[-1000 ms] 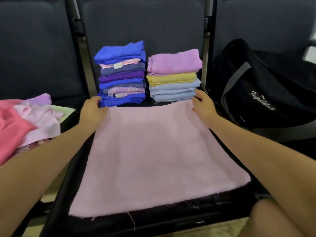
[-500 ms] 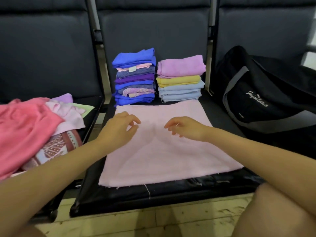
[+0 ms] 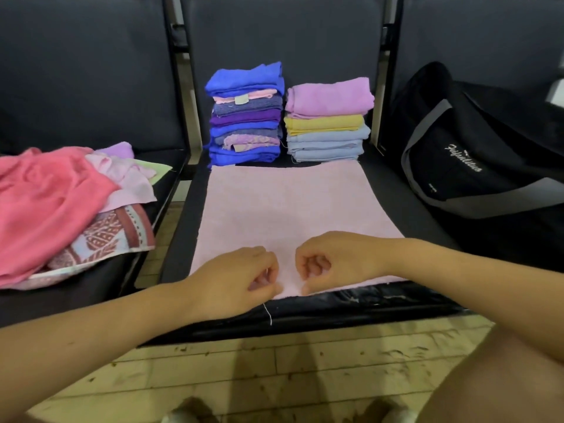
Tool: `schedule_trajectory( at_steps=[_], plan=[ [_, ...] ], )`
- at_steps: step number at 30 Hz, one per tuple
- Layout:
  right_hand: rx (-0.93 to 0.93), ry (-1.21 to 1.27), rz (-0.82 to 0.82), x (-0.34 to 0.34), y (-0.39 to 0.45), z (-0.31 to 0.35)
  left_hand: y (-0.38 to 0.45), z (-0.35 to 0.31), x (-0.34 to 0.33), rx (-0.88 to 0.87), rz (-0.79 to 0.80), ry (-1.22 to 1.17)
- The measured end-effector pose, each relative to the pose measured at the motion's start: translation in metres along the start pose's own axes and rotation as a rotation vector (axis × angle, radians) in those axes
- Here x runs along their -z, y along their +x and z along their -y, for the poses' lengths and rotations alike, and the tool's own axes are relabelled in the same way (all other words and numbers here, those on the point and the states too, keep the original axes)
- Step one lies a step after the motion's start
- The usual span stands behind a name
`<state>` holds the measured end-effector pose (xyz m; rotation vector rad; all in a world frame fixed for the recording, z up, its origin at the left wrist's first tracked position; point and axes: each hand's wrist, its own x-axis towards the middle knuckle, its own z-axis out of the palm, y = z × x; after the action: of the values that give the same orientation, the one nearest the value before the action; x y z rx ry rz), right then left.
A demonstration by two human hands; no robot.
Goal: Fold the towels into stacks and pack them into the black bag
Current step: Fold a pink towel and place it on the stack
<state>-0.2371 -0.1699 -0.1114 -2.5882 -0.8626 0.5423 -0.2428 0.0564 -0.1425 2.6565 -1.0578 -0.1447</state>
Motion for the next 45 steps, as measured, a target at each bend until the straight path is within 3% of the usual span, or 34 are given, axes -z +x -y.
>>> schedule_trajectory(
  at_steps=[4, 7, 11, 14, 20, 23, 27, 33, 38, 40, 45],
  plan=[
    [0.028, -0.103, 0.035, -0.003, -0.007, -0.003, -0.001, 0.002, -0.003, -0.099, 0.016, 0.157],
    [0.084, -0.162, -0.037, -0.002, -0.005, -0.009, 0.004, 0.002, -0.003, -0.147, -0.021, 0.189],
    [0.029, -0.199, -0.065, 0.001, -0.001, -0.011, 0.016, 0.004, -0.003, -0.038, -0.038, 0.199],
    [-0.046, -0.373, -0.034, 0.008, 0.003, -0.011, 0.026, 0.009, 0.003, 0.024, -0.052, 0.217],
    [-0.203, -0.407, -0.230, 0.039, 0.003, -0.037, 0.035, 0.037, 0.036, 0.098, -0.055, 0.389],
    [-0.301, -0.350, -0.286, 0.046, 0.001, -0.058, 0.035, 0.057, 0.042, 0.159, -0.133, 0.389],
    [-0.372, -0.285, -0.497, 0.054, -0.005, -0.077, 0.033, 0.071, 0.051, 0.227, -0.185, 0.323],
    [-0.461, -0.015, -0.690, 0.053, -0.016, -0.090, 0.028, 0.083, 0.055, 0.418, -0.261, 0.013],
    [-0.361, 0.780, -0.949, 0.052, -0.030, -0.081, 0.017, 0.077, 0.061, 0.497, -0.420, -0.492],
    [-0.359, 0.966, -0.987, 0.052, -0.035, -0.082, 0.011, 0.073, 0.064, 0.511, -0.500, -0.718],
    [-0.378, 0.809, -0.928, 0.042, -0.042, -0.079, 0.003, 0.067, 0.065, 0.513, -0.592, -1.022]
  ],
)
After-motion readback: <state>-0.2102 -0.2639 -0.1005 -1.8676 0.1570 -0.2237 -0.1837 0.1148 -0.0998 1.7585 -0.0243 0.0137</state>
